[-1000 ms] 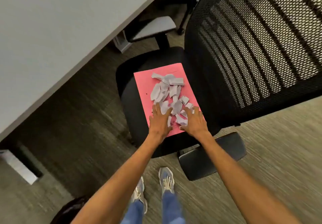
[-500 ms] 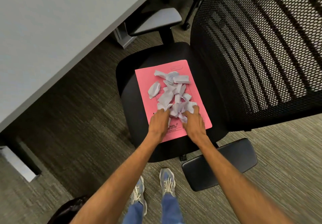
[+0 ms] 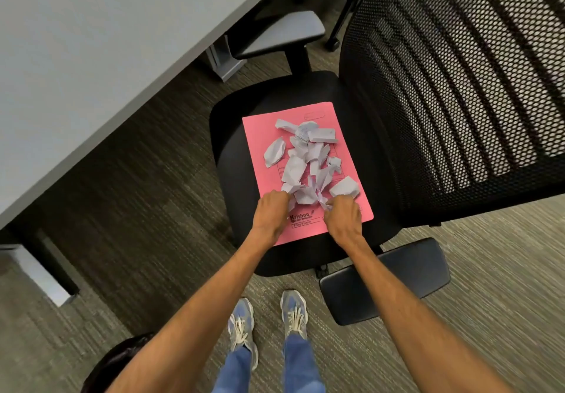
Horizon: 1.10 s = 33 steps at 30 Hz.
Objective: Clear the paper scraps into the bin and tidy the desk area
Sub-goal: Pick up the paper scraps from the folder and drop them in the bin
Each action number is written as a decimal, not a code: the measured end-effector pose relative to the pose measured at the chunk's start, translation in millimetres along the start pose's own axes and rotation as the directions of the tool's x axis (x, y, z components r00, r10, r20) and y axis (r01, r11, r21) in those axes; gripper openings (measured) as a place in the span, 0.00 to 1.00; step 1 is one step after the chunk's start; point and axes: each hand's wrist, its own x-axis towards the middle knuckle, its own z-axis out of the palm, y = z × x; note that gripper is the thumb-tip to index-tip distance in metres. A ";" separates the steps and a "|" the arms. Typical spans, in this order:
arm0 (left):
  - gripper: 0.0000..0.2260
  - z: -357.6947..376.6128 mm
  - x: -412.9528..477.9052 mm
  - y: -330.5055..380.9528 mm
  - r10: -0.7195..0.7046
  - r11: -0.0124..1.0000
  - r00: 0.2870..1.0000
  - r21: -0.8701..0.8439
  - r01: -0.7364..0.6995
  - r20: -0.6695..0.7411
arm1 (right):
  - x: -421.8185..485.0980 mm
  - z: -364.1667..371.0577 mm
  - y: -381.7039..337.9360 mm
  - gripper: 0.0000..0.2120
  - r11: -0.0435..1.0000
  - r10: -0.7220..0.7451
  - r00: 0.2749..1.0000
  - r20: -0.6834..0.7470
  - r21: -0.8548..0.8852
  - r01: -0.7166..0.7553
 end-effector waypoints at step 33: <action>0.13 -128.7 -335.8 -221.7 -0.796 0.605 0.457 -0.546 0.580 -0.397 | -258.2 107.1 -322.8 0.11 0.799 -0.577 0.741 0.345 0.051 0.599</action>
